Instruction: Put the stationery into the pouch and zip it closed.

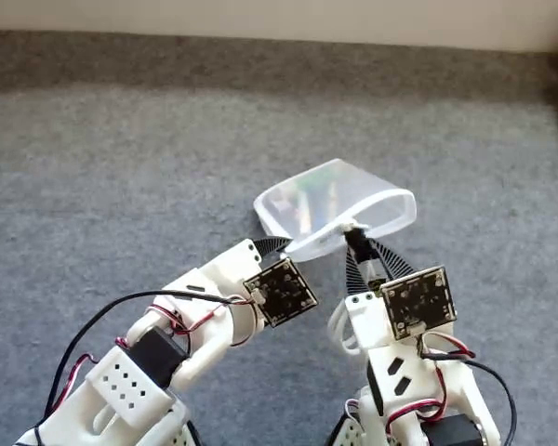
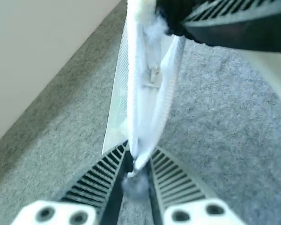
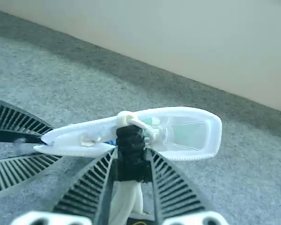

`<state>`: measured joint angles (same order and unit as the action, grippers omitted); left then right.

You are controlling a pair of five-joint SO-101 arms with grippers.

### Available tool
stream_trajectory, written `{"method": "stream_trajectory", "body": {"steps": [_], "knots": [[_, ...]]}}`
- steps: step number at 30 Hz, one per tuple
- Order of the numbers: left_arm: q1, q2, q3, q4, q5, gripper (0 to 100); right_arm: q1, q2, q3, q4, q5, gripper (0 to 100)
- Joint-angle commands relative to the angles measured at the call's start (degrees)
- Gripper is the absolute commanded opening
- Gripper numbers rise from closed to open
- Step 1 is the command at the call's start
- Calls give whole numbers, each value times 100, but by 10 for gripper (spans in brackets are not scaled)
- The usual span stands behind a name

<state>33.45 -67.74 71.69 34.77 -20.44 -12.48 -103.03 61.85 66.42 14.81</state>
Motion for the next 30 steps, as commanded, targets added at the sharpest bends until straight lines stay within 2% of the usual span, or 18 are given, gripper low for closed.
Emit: {"method": "stream_trajectory", "body": {"steps": [1,7,17,23,26,30], "knots": [[-127,-101,-224,132,88,6,347,-75,-242,-374,-35,5],[-136,-101,-215,132,70,6,708,-75,-242,-444,-26,5],[-233,-101,-233,132,79,8,673,-75,-233,-462,-26,5],[-242,-101,-215,132,158,136,664,-75,-233,-444,-18,5],[-251,-101,-242,132,281,107,637,-75,-233,-224,-26,5],[-251,-101,-242,132,264,77,84,-75,-286,189,-53,7]]}}
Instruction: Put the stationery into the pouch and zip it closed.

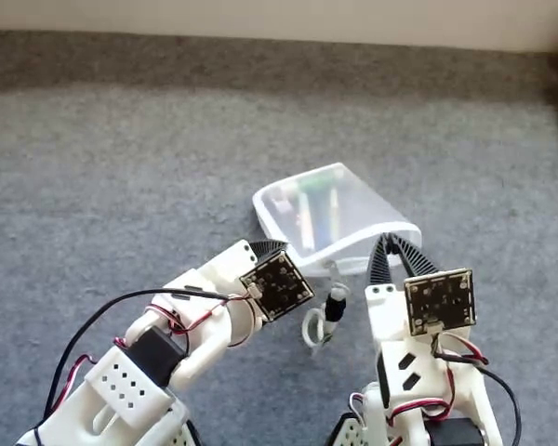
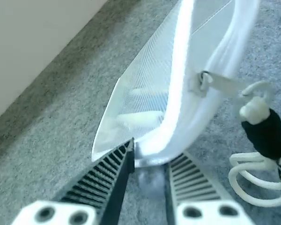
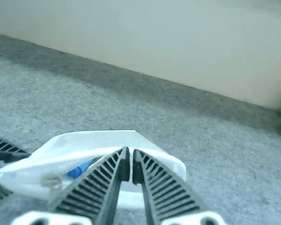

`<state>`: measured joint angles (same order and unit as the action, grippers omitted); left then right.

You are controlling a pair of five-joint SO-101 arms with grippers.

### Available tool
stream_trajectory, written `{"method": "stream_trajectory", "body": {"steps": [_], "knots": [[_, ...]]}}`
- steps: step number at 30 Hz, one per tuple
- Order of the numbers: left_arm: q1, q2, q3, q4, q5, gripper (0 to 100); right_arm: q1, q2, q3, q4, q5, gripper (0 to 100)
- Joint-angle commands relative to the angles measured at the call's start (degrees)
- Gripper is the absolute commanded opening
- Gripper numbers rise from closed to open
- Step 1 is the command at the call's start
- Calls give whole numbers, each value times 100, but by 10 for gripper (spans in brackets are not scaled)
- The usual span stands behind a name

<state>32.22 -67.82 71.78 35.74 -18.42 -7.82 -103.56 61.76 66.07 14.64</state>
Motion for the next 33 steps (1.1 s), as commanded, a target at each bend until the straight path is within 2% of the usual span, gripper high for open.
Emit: {"method": "stream_trajectory", "body": {"steps": [1,5,7,11,15,19,21,27,33], "knots": [[-127,-92,-251,35,62,63,-523,-22,-286,295,-35,10],[-127,-92,-251,26,70,4,-919,-22,-286,646,-44,80],[-136,-92,-321,26,88,7,-1068,-22,-286,840,-79,104],[-400,-48,-453,26,448,7,-1596,-13,-303,963,-818,110],[-778,-48,-611,26,835,7,-2281,31,-277,963,-1125,137],[-848,-48,-611,26,888,7,-2475,40,-251,945,-1468,228],[-840,-48,-611,26,888,7,-2484,48,-224,892,-1503,243],[-840,-48,-611,26,888,7,-3187,-4,171,400,-1503,242],[-840,-84,-602,44,888,7,-2976,-13,1024,-752,-1495,242]]}}
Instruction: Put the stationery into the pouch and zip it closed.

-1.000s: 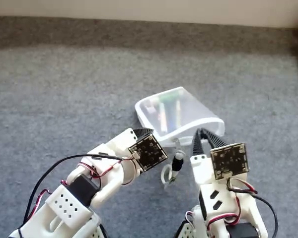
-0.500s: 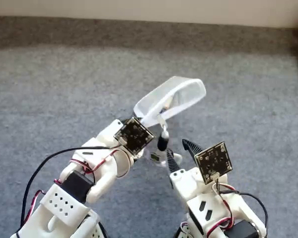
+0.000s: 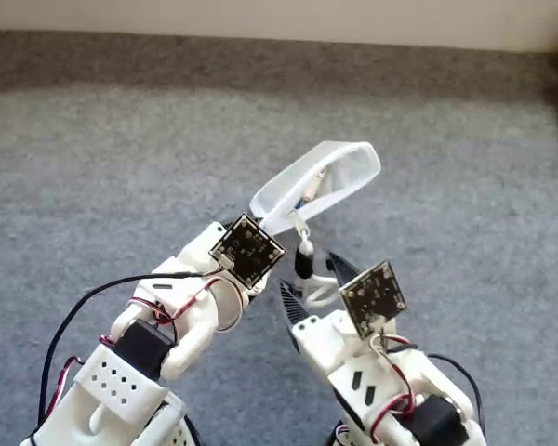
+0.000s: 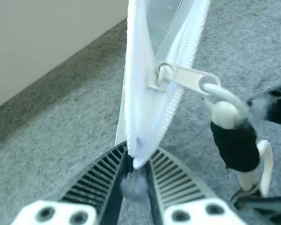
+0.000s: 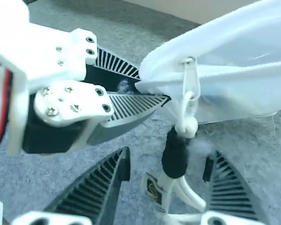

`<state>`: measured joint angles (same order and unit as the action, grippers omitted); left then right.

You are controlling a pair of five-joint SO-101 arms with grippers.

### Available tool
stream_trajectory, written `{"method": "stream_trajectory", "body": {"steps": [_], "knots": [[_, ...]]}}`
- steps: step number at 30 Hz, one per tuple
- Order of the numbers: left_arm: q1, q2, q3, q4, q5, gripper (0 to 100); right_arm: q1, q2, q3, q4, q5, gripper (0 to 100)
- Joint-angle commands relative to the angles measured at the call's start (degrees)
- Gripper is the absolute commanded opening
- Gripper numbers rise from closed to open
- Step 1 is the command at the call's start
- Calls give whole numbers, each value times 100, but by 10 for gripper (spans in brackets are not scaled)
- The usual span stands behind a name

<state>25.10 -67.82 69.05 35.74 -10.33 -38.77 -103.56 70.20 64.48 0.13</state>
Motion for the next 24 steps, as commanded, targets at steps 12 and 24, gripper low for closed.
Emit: {"method": "stream_trajectory", "body": {"steps": [12,24], "knots": [[-127,-84,-321,53,70,7,822,-13,690,-1481,-9,241],[-127,-84,-321,53,70,7,840,-22,857,-1956,0,168]]}}
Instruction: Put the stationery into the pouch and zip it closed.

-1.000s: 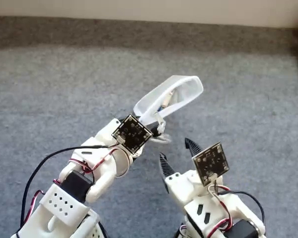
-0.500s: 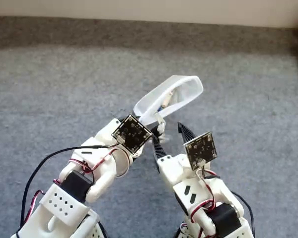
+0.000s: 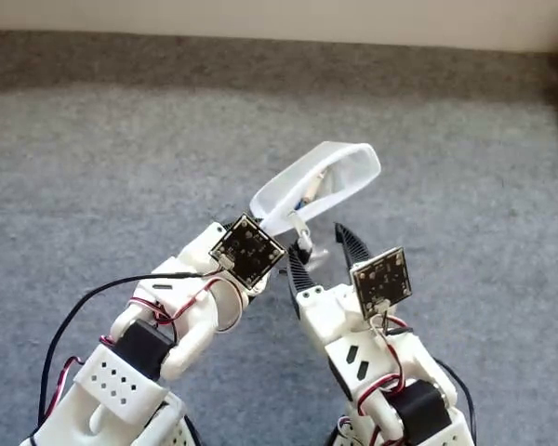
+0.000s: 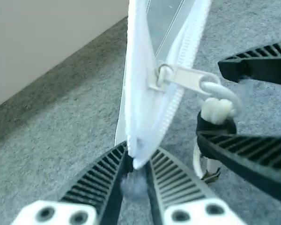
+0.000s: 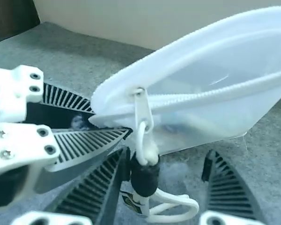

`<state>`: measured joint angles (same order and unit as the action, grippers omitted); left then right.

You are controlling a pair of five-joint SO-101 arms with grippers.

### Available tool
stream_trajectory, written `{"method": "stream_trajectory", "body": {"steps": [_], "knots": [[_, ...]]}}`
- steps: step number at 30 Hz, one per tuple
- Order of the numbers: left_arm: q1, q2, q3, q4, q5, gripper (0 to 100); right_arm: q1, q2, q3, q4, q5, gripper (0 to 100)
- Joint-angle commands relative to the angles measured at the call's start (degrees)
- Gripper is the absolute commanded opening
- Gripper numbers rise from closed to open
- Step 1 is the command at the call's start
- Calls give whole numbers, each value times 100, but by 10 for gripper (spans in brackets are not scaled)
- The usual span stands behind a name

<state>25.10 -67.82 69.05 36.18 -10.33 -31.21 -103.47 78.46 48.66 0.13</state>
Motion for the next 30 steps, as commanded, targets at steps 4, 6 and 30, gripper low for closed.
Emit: {"method": "stream_trajectory", "body": {"steps": [4,6,30], "knots": [[-127,-84,-321,9,70,7,84,-31,171,-637,457,69],[-136,-84,-321,9,70,7,92,-31,171,-637,765,44],[-171,-84,-321,9,53,7,2141,-31,-127,-637,1240,5]]}}
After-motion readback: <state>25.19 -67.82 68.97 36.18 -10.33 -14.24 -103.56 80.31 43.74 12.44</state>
